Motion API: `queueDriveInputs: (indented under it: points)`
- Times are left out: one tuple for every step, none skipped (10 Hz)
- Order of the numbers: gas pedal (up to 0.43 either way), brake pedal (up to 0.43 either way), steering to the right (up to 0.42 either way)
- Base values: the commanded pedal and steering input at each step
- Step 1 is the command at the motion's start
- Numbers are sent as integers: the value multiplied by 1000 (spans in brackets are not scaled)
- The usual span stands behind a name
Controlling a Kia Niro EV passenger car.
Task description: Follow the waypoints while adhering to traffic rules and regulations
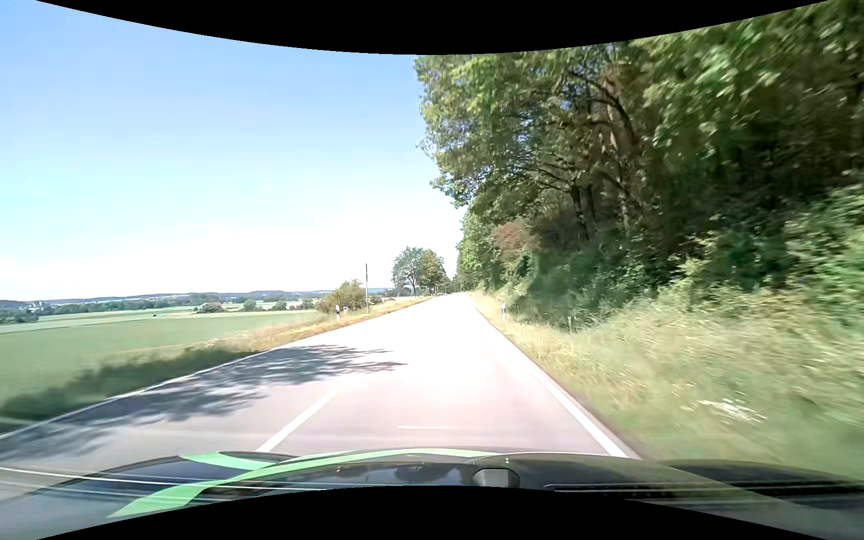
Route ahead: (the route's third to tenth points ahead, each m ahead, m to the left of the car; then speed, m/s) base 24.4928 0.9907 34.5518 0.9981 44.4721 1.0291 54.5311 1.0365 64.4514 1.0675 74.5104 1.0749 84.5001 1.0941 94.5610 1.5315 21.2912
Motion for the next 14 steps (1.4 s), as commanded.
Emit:
queueDriveInputs:
  points:
    - [311,0,-4]
    - [287,0,-4]
    - [287,0,-3]
    - [287,0,-2]
    - [287,0,-1]
    - [287,0,-1]
    - [287,0,-1]
    - [240,0,-1]
    - [220,0,-1]
    - [220,0,-1]
    - [228,0,-1]
    - [240,0,-2]
    - [248,0,-2]
    - [260,0,-2]
